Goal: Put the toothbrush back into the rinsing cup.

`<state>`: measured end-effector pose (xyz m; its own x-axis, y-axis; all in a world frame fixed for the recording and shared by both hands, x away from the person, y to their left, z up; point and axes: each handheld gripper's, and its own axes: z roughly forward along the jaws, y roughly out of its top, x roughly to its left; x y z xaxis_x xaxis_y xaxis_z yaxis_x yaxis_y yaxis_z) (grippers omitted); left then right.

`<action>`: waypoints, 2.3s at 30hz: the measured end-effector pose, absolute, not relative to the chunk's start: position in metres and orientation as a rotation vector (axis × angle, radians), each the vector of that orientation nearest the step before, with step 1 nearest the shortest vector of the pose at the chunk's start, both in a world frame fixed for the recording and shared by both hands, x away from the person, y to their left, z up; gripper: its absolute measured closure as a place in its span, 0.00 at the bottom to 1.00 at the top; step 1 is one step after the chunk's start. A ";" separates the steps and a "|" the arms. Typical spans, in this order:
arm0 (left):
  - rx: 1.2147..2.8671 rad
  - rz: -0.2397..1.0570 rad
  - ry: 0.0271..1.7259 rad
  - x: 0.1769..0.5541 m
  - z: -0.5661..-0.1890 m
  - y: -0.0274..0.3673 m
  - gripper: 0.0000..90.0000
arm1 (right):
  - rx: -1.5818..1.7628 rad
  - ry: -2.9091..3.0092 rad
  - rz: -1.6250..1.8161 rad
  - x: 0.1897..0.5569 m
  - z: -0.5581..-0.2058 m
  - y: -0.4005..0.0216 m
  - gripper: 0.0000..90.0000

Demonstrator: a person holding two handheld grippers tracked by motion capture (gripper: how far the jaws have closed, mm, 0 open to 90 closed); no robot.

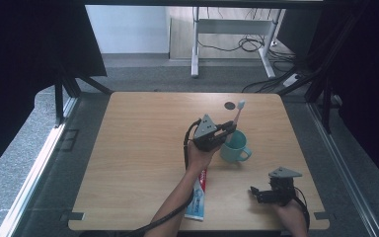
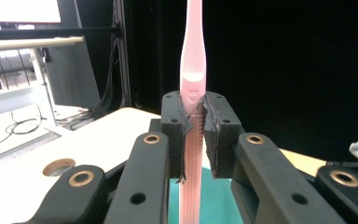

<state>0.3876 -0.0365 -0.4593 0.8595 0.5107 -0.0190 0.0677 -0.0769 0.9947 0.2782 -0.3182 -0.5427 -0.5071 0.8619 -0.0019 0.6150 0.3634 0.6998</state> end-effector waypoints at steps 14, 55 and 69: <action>1.699 0.363 0.500 0.386 -0.488 -0.039 0.88 | 1.289 2.262 0.922 0.278 -0.543 -0.318 0.00; 1.857 0.353 0.588 0.382 -0.486 -0.047 0.53 | 1.286 2.265 0.922 0.278 -0.543 -0.318 0.00; 1.957 0.346 0.668 0.377 -0.470 -0.036 0.15 | 1.286 2.265 0.922 0.278 -0.543 -0.318 0.00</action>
